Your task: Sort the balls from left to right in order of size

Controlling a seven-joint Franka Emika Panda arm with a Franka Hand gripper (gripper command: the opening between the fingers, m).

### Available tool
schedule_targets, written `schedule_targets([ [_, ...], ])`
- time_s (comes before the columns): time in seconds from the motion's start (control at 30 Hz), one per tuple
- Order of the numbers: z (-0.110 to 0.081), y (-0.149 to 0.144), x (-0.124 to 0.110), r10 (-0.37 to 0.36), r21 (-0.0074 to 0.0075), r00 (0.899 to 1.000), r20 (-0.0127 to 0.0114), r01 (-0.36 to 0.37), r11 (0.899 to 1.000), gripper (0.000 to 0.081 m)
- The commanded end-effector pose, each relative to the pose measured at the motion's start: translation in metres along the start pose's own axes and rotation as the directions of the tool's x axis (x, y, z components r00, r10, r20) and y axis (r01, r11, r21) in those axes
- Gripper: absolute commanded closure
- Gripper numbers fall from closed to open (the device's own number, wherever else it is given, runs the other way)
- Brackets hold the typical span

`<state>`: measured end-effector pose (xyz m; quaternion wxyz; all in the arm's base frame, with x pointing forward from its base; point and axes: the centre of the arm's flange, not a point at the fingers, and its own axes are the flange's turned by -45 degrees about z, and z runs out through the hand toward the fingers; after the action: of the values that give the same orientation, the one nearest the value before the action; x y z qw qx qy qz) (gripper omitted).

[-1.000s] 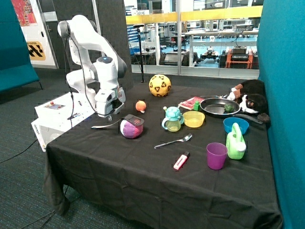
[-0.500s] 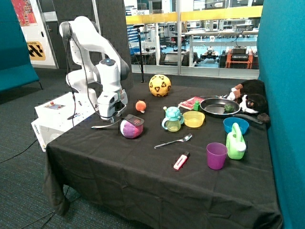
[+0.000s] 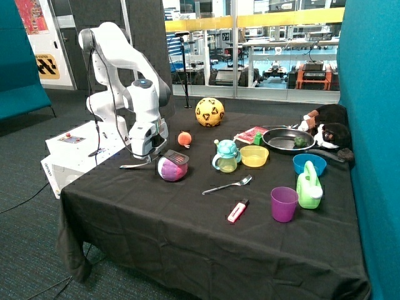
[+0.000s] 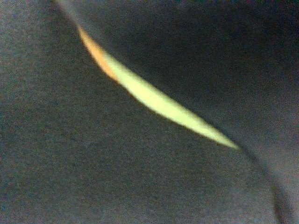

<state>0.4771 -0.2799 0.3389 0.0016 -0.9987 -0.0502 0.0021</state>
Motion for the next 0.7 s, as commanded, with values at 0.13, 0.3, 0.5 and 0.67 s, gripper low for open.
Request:
schedule_targets([
  [0.13, 0.0038, -0.0107, 0.0039, -0.017, -0.0035, 1.000, -0.0040, 0.017, 1.000, 0.0234],
  [0.3, 0.0058, -0.0107, 0.0057, -0.015, -0.0035, 1.000, -0.0041, 0.015, 1.000, 0.0238],
  [0.5, 0.0088, -0.0102, 0.0052, -0.010, -0.0035, 1.000, -0.0041, 0.010, 1.000, 0.0245],
  [0.67, 0.0105, -0.0102, 0.0055, -0.007, -0.0035, 1.000, -0.0041, 0.007, 1.000, 0.0265],
])
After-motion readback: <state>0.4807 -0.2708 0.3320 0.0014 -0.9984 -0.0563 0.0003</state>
